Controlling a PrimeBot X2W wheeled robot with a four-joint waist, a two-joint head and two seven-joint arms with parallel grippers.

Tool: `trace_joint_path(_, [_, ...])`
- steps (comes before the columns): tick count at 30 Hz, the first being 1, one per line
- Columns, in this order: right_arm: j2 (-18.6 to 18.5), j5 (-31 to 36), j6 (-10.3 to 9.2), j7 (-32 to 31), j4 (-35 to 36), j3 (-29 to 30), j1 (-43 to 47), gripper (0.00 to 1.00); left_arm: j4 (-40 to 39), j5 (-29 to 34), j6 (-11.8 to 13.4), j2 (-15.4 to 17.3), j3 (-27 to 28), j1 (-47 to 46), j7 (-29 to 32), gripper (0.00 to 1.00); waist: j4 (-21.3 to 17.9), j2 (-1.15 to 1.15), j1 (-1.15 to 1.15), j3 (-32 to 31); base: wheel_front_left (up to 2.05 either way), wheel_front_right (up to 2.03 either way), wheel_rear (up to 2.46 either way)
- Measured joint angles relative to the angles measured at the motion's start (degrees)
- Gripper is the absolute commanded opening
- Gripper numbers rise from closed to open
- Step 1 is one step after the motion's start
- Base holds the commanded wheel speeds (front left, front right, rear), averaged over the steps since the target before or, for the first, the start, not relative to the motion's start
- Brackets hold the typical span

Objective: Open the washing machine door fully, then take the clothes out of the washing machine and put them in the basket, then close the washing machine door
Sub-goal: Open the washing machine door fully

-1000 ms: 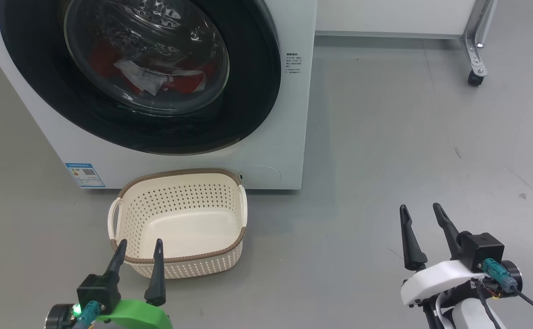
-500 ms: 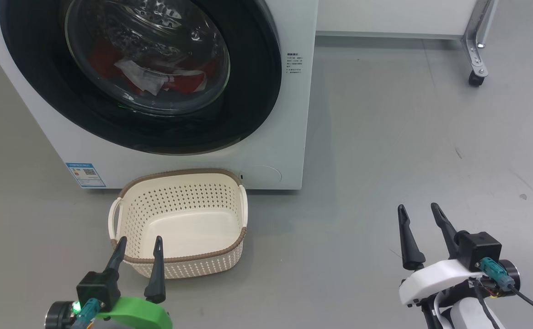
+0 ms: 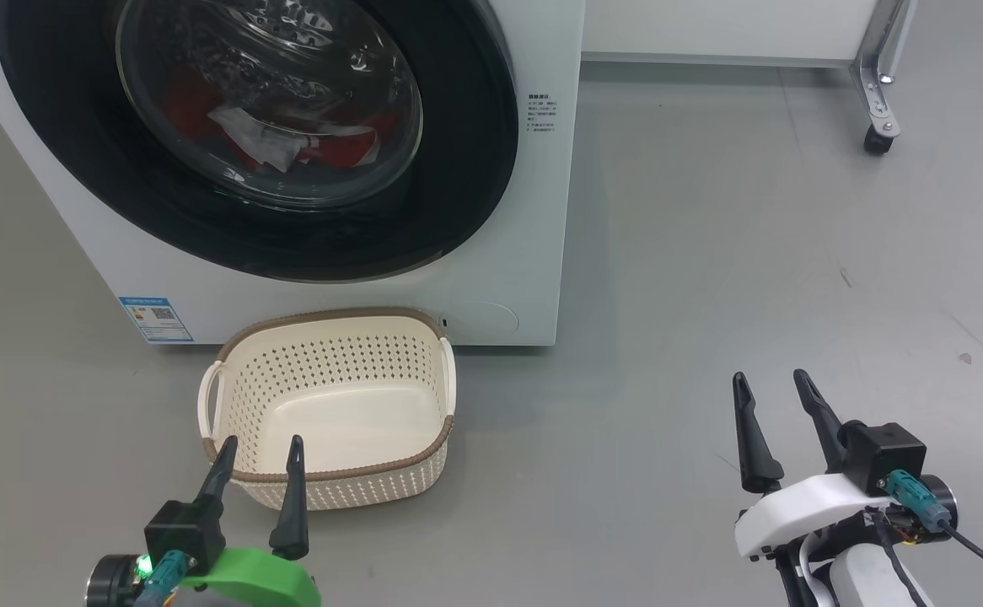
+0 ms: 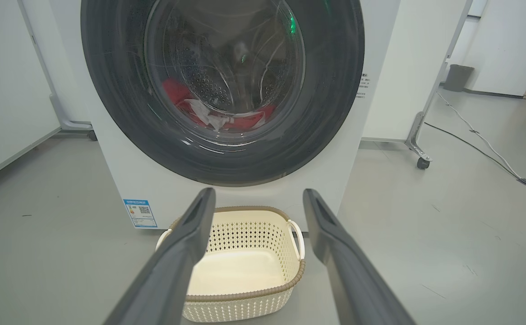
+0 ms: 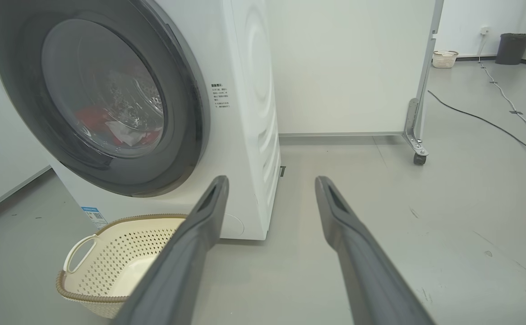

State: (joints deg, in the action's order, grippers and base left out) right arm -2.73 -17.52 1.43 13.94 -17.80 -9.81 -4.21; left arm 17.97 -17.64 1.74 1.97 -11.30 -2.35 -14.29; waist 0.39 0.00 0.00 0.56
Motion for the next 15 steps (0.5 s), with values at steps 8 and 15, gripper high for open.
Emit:
trace_joint_path(8, [0.03,-2.13,0.53,0.00,1.76,1.08,-1.80,0.00,-1.29,0.00,-0.01,0.02,-0.57,-0.70,0.00,1.00,0.55,0.00,0.00,2.36,0.00,0.00,0.00])
trace_joint_path(15, [-0.15,-4.14,1.65,-0.58,3.65,2.09,-6.05,0.00,-3.28,-0.38,0.04,0.02,-1.03,-3.02,-0.08,1.00,1.58,0.00,0.00,6.03,0.00,0.00,0.00])
